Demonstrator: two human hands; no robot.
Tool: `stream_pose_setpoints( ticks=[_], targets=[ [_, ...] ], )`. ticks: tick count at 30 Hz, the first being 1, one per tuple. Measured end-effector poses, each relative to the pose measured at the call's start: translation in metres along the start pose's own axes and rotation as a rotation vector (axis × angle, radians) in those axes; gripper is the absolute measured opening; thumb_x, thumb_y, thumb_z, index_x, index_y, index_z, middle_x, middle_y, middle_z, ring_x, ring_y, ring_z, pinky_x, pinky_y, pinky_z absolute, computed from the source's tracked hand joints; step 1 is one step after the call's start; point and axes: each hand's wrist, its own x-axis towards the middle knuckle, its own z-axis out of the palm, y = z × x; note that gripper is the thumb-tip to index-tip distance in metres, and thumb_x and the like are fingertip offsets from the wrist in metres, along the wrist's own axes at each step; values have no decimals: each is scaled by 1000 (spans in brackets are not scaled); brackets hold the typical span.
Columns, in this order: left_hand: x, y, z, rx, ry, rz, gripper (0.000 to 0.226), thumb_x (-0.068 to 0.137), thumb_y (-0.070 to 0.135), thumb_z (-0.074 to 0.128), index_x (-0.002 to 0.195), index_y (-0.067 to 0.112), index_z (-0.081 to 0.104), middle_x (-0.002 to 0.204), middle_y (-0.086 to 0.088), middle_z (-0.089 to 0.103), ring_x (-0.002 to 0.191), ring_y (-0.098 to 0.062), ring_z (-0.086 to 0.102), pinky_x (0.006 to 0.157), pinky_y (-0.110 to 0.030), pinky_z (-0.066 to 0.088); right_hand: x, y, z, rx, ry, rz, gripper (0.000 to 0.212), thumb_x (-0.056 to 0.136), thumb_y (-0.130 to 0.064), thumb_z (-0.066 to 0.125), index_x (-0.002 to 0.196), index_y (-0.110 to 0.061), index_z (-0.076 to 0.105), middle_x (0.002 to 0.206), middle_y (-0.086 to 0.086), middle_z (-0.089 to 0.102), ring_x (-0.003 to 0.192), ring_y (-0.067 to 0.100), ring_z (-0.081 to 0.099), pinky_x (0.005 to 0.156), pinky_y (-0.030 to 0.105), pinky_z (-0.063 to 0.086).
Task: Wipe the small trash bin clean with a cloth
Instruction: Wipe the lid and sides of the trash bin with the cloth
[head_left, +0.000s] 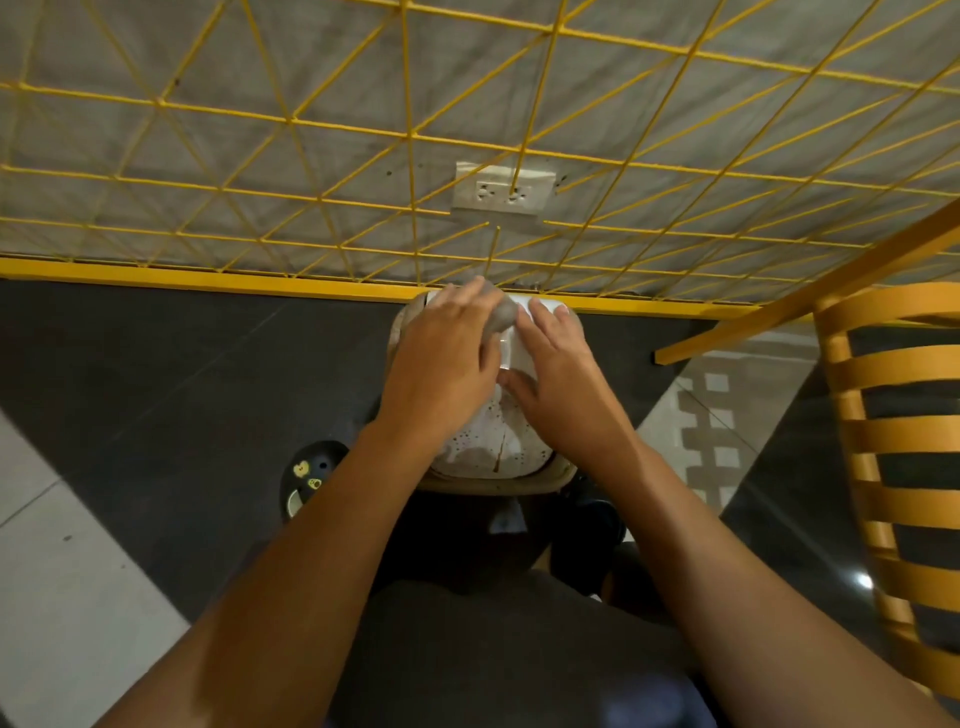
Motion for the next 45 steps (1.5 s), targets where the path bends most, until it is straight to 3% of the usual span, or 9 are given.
stream_pose_setpoints(
  ticks=[2, 7, 12, 19, 25, 31, 36, 42, 45],
  targets=[
    [5, 0, 4, 26, -15, 13, 40, 93, 24, 41, 133, 19, 45, 144, -2, 42, 133, -19, 35, 111, -42, 25, 0, -2, 1, 20, 19, 0, 62, 91, -29, 53, 143, -8, 27, 154, 10, 21, 143, 31, 6, 117, 37, 7],
    [19, -13, 0, 7, 76, -72, 36, 94, 21, 43, 128, 14, 52, 134, -8, 52, 122, -26, 46, 101, -34, 33, 1, -1, 5, -113, 52, -15, 65, 91, -36, 51, 144, -10, 23, 154, 7, 20, 143, 27, 9, 116, 41, 1],
    [26, -41, -13, -136, 92, -411, 37, 93, 26, 44, 126, 13, 53, 129, -12, 55, 116, -28, 50, 92, -31, 39, 0, -1, 5, -74, 52, -12, 66, 91, -36, 52, 145, -11, 23, 154, 7, 21, 143, 29, 7, 117, 41, 4],
    [26, -17, 0, -87, 60, -4, 33, 91, 17, 50, 122, 11, 58, 127, -8, 58, 117, -25, 49, 102, -32, 34, -1, -1, 5, -24, 35, -5, 66, 91, -34, 53, 145, -11, 23, 155, 6, 17, 144, 29, 6, 116, 38, 12],
    [21, -32, -3, -184, 175, -299, 35, 92, 19, 49, 125, 10, 56, 133, -10, 53, 123, -25, 46, 102, -27, 32, -1, -1, 5, -13, 32, 6, 67, 91, -34, 53, 146, -13, 20, 156, 3, 16, 144, 26, 3, 116, 37, 14],
    [12, -13, 2, -114, 85, -21, 35, 91, 17, 50, 125, 14, 56, 132, -4, 55, 121, -20, 46, 102, -25, 28, -1, -1, 4, 0, 32, 4, 66, 91, -34, 54, 145, -12, 22, 155, 4, 17, 144, 26, 5, 115, 36, 16],
    [0, -14, 3, -165, 224, -212, 37, 94, 17, 46, 129, 11, 51, 138, -6, 48, 127, -19, 41, 104, -20, 26, -2, -1, 5, 7, 41, 4, 67, 90, -33, 54, 145, -12, 23, 155, 6, 18, 144, 27, 5, 116, 37, 14],
    [-31, -9, -2, -393, 331, -436, 37, 87, 12, 58, 124, 11, 57, 135, -4, 51, 122, -13, 46, 88, 8, 18, -2, -2, 4, 32, 34, 17, 67, 90, -33, 55, 145, -12, 23, 155, 6, 18, 144, 28, 5, 117, 39, 14],
    [-49, -5, 0, -409, 357, -492, 38, 85, 9, 61, 123, 9, 58, 130, -7, 55, 118, -16, 51, 93, -2, 24, -2, -1, 4, 35, 30, 19, 67, 90, -32, 55, 145, -13, 23, 155, 6, 18, 144, 27, 4, 116, 37, 13]
  ],
)
